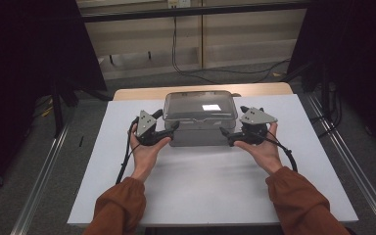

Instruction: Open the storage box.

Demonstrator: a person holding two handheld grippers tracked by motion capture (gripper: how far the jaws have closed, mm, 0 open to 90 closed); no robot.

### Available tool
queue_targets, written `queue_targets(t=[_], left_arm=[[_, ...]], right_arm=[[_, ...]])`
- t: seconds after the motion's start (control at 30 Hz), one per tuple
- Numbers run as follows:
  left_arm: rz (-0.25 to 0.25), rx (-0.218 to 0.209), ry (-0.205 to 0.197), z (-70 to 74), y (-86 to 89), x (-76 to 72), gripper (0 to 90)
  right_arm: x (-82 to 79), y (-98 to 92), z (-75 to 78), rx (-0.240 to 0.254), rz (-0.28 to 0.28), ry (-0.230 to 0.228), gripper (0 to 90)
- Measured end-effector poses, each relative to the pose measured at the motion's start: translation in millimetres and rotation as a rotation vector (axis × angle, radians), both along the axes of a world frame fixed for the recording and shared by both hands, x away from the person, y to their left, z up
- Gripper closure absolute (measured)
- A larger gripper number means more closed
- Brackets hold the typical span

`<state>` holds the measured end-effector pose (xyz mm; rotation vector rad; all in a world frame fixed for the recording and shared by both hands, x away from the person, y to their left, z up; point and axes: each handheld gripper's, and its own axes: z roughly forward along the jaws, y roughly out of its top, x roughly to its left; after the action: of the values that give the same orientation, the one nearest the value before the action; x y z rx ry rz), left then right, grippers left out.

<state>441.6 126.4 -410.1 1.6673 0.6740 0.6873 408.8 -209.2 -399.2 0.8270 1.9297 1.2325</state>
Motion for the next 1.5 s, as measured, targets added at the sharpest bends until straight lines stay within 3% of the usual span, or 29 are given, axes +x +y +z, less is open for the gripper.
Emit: queue_targets(t=[0.07, 0.17, 0.27, 0.33, 0.63, 0.9, 1.03, 1.27, 1.4, 1.5], left_arm=[[-0.001, 0.011, -0.011, 0.7, 0.3, 0.7, 25.9], [0.0, 0.012, -0.013, 1.3, 0.1, 2.8, 25.9], [0.0, 0.015, -0.012, 5.9, 0.5, 4.8, 26.2], [0.004, 0.01, -0.023, 9.9, -0.1, 5.3, 26.4], [-0.007, 0.0, -0.025, 13.3, 0.6, 12.3, 31.2], [-0.005, 0.012, -0.041, 20.6, 0.0, 19.2, 33.0], [-0.007, -0.026, -0.041, 23.2, 0.0, 21.2, 32.8], [-0.013, -0.003, -0.088, 28.1, -1.4, 24.8, 34.8], [-0.026, -0.024, -0.08, 29.7, -1.5, 29.6, 36.6], [-0.024, -0.024, -0.067, 28.1, -2.7, 31.8, 40.1]], right_arm=[[1.2, -1.1, 0.2, 0.013, 0.008, 0.002, 3.2], [2.8, -2.8, 2.2, 0.028, 0.017, -0.018, 9.7], [2.9, -3.0, 6.9, 0.095, 0.018, -0.07, 11.8], [2.7, -1.6, 9.3, 0.091, 0.028, -0.089, 15.6], [10.4, -4.6, 9.7, 0.082, 0.031, -0.088, 29.3], [14.5, -4.5, 14.6, 0.09, 0.026, -0.114, 31.2], [17.0, -5.0, 17.1, 0.139, 0.026, -0.121, 33.4], [20.3, -6.0, 19.6, 0.158, 0.032, -0.133, 37.2], [22.9, -7.8, 22.0, 0.173, 0.031, -0.142, 39.8], [27.9, -10.1, 23.3, 0.191, 0.036, -0.11, 39.3]])
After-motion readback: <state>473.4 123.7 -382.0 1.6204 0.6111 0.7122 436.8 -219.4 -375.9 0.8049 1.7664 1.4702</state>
